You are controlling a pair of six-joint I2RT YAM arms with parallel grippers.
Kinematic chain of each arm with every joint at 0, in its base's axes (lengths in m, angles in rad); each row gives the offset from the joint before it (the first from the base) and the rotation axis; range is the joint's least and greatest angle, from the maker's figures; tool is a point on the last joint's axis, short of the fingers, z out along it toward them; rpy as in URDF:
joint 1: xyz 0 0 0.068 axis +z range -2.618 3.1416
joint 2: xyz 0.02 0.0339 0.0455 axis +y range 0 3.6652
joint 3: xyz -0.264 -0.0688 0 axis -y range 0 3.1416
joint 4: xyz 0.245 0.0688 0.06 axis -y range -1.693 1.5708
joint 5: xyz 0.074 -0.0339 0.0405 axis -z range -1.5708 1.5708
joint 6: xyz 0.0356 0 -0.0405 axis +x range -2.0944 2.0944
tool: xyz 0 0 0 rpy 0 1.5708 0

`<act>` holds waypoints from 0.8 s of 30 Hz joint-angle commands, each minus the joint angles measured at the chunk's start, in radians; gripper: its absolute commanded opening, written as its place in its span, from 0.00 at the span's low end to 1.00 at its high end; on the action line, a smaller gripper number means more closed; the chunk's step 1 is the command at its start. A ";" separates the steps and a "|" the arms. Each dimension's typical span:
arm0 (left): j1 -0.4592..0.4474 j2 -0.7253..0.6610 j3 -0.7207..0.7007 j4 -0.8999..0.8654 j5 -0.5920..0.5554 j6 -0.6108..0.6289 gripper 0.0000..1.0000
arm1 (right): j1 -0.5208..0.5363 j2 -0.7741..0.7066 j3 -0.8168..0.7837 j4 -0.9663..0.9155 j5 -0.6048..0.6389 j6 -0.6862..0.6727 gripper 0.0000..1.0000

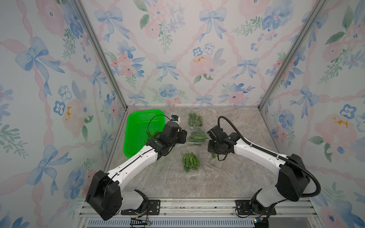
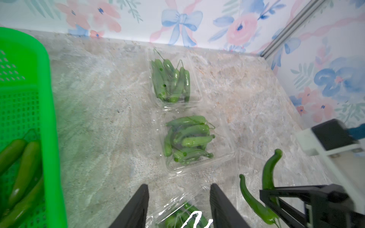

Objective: Take small green peppers out of containers
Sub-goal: Pick up the green pepper from the packing box, then place the green pepper in the basket.

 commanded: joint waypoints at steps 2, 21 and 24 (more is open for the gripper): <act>0.093 -0.107 -0.038 0.002 -0.011 -0.025 0.56 | 0.047 -0.008 0.159 0.051 0.010 -0.162 0.04; 0.652 -0.450 -0.188 -0.122 0.259 -0.124 0.63 | 0.205 0.706 1.116 -0.006 -0.331 -0.357 0.06; 0.699 -0.461 -0.210 -0.125 0.298 -0.129 0.62 | 0.214 0.820 1.242 -0.022 -0.386 -0.338 0.06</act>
